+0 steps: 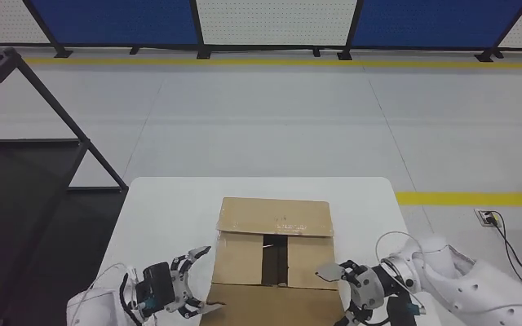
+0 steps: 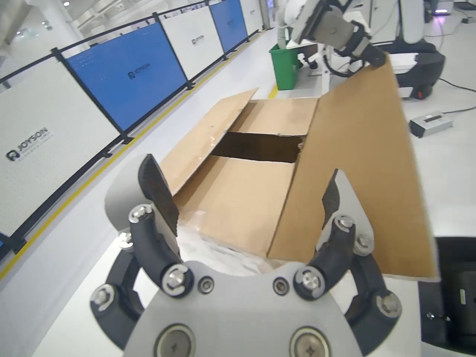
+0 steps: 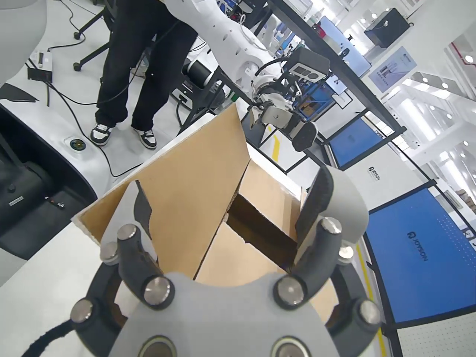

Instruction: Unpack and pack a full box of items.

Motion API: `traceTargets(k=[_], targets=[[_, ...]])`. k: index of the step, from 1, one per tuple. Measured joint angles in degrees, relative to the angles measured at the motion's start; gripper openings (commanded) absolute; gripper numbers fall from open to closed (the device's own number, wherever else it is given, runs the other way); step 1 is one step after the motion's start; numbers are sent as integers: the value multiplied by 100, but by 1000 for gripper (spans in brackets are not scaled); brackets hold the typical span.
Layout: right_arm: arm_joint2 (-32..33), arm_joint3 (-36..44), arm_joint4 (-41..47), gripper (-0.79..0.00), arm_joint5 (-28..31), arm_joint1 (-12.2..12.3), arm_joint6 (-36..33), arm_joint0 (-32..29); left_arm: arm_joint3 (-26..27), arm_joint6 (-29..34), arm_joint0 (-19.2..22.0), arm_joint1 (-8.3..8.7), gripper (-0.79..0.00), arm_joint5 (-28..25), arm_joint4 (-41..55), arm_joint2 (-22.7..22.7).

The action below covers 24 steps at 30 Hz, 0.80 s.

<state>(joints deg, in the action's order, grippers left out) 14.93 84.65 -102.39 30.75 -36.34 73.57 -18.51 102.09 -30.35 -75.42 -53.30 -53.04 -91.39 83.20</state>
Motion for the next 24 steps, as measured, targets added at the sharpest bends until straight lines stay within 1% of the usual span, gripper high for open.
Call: traceTargets(k=[5, 10, 16, 24], targets=[[-465, -86, 151, 0, -85, 19, 83, 354, -66, -680, -177, 81, 0, -118, -734, 12], [-520, -154, 255, 0, 8, -63, -9, 370, -177, -988, -263, 131, 0, 66, -1146, -3], [-519, -364, 513, 0, -38, -166, 37, 391, -277, -1086, -337, 160, 0, 437, -1398, -42], [-519, -396, 564, 0, -49, -169, 47, 402, -402, -962, -352, 157, 0, 830, -1301, -106]])
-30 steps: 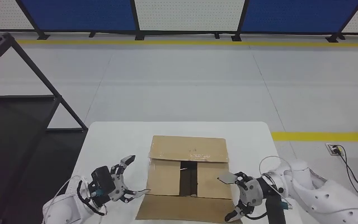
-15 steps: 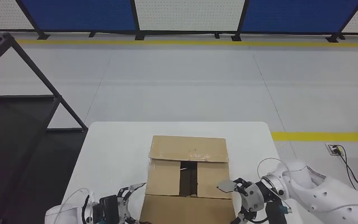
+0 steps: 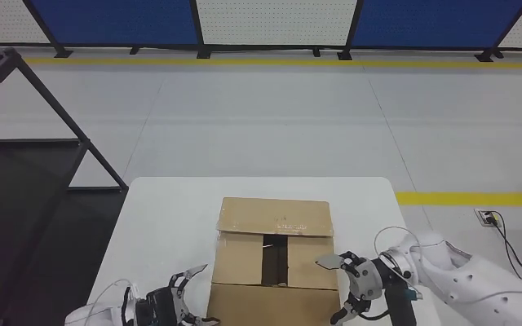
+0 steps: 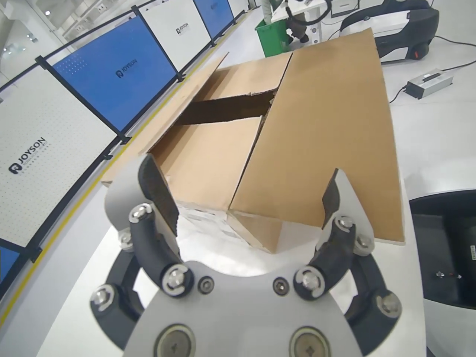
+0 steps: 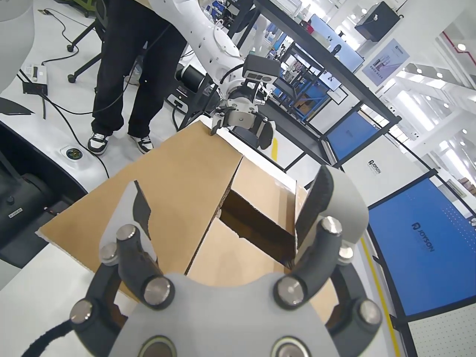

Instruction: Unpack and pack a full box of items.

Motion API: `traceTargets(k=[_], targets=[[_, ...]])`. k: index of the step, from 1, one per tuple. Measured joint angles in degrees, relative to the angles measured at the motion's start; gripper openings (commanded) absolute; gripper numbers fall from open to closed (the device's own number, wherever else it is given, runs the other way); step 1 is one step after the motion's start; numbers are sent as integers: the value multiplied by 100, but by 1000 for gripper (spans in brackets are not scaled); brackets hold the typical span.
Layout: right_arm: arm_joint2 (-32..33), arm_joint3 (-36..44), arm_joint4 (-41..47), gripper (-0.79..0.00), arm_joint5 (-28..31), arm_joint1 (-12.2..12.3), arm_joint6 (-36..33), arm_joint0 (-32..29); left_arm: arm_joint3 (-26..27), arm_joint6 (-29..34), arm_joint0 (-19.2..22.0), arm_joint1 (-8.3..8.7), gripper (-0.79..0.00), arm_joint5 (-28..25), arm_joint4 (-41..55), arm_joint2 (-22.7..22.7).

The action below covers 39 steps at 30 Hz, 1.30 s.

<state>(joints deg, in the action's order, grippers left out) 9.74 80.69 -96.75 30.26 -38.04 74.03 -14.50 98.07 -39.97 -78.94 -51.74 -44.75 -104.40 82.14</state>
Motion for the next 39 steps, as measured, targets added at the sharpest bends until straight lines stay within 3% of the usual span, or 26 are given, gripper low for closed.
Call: traceTargets(k=[7, 13, 29, 35, 39], targets=[[319, -101, 1055, 0, 212, -23, -417, -275, -125, 123, -23, -18, 0, 307, 137, -98], [695, -161, 2512, 0, -293, -47, -1197, -582, -239, 133, -27, -20, 0, 464, 144, -155], [686, -161, 2360, 0, -276, -46, -1168, -576, -280, 169, -32, -29, 0, 528, 395, -214], [958, -283, 3297, 0, 40, -113, -1529, -793, -256, 212, -54, -33, 0, 515, 486, -226], [1172, -245, 2973, 0, -152, -121, -1788, -797, -227, 296, -90, -21, 0, 592, 434, -169]])
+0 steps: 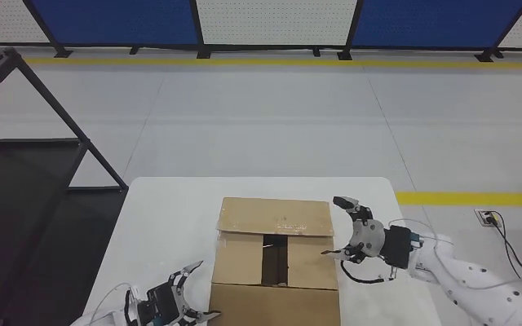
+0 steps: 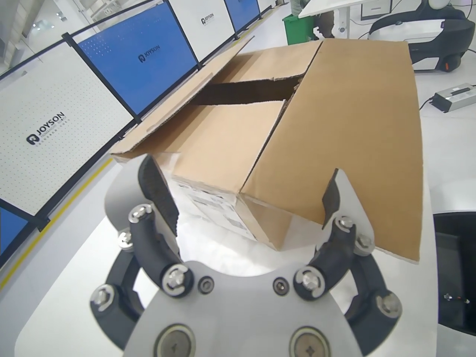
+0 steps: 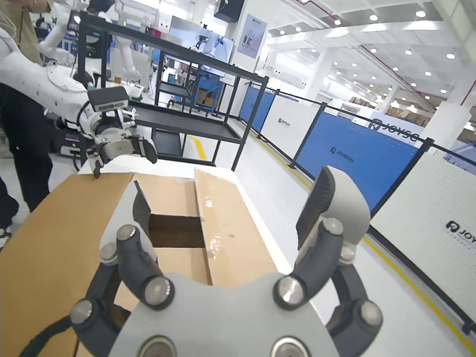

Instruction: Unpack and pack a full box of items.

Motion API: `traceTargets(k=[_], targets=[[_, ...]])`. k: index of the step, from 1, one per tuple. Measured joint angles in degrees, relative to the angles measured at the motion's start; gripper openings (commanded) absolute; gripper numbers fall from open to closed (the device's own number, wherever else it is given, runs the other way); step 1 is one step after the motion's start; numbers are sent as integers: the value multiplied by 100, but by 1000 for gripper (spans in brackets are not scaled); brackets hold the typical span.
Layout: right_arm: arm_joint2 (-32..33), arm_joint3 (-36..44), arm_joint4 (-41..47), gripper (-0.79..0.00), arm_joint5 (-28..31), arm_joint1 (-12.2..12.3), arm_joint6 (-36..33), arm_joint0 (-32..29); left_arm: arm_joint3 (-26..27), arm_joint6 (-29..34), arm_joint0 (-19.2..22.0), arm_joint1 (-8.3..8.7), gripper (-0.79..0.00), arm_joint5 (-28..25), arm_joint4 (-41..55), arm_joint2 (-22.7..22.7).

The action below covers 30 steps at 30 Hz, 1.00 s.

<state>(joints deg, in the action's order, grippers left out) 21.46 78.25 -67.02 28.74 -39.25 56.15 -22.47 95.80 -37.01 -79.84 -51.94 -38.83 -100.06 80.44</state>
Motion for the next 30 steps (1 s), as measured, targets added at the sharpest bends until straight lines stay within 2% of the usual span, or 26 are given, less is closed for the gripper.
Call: traceTargets(k=[6, 14, 23, 30], targets=[[313, 303, -545, 0, -263, 18, -636, -16, 20, -19, -53, 26, 0, 150, -295, 31], [620, 578, -1382, 0, -648, 50, -427, -239, -70, -49, -79, 38, 0, 380, -510, 10], [634, 581, -1427, 0, -667, 52, -498, -266, -144, 79, -6, 19, 0, 601, -502, -70], [902, 812, -2143, 0, -1024, 128, -1812, -499, -186, 42, 17, 11, 0, 648, -445, -106]])
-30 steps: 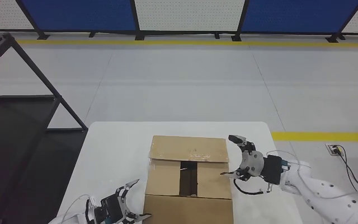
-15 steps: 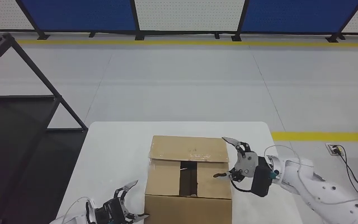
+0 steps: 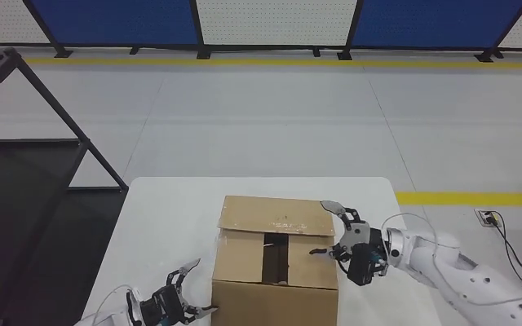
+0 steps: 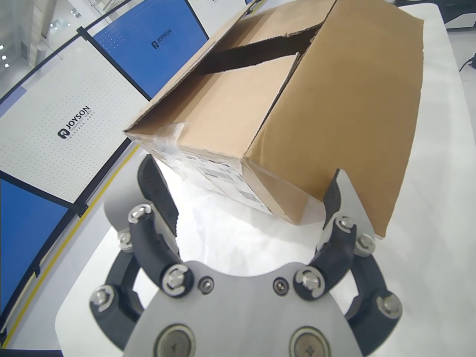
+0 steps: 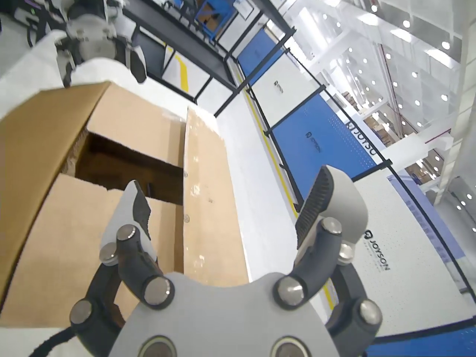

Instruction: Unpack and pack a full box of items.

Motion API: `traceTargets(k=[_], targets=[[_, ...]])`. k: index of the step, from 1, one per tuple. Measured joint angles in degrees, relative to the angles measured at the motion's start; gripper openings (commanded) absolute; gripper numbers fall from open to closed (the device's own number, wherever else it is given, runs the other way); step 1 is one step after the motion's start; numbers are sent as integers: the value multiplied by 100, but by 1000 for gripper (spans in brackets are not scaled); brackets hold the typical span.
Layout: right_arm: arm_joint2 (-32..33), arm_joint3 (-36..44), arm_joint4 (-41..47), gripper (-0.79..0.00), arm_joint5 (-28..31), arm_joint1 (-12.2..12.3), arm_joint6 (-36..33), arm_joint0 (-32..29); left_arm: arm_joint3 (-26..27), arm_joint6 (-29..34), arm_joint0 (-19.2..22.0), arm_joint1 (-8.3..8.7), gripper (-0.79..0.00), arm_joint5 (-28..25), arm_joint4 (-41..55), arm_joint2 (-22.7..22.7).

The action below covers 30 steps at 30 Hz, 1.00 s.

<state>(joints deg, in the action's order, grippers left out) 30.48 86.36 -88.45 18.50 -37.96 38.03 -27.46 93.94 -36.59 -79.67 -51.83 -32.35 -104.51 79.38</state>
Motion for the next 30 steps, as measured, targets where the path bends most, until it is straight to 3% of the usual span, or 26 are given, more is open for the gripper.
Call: traceTargets(k=[3, 7, 14, 30], targets=[[163, 207, -354, 0, -135, 67, -611, -119, -31, -33, 13, 0, 0, 9, -30, -23], [457, 437, -583, 0, -288, 187, -607, -356, -48, -60, 19, 0, 0, 8, -44, -55], [740, 723, -1209, 0, -153, 287, -1294, -610, -51, -70, 29, -2, 0, 31, -54, -86], [1003, 357, -921, 0, -378, 25, -1800, -807, -90, -331, -34, 31, 0, 26, -146, -33]])
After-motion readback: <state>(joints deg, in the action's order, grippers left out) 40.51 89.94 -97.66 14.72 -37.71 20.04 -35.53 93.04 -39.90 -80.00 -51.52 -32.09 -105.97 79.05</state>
